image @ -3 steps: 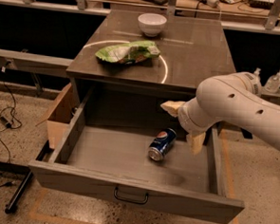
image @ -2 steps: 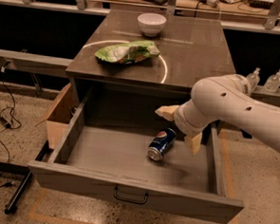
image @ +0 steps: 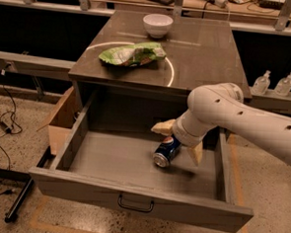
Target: Pick pepsi can from top drawer and place on counter
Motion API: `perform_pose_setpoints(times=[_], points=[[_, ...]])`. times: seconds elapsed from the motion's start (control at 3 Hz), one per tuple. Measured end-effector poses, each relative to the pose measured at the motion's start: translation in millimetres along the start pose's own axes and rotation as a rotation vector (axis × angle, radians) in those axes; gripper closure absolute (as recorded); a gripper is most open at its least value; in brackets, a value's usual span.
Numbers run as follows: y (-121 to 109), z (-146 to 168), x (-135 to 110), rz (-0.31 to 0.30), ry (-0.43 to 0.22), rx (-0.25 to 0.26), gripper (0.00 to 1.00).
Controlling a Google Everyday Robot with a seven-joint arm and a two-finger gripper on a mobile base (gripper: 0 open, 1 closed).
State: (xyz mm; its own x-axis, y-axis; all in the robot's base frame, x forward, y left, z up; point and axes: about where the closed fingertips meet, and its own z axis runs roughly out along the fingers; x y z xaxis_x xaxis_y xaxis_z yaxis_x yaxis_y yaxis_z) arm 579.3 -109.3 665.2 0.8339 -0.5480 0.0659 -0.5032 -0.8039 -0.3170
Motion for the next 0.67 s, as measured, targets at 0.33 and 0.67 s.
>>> perform_pose_setpoints(times=[0.33,0.67], points=[[-4.1,12.7,-4.1,-0.051,-0.024,-0.021,0.0],[-9.8,26.0,-4.2,-0.075,-0.033,-0.036,0.0]])
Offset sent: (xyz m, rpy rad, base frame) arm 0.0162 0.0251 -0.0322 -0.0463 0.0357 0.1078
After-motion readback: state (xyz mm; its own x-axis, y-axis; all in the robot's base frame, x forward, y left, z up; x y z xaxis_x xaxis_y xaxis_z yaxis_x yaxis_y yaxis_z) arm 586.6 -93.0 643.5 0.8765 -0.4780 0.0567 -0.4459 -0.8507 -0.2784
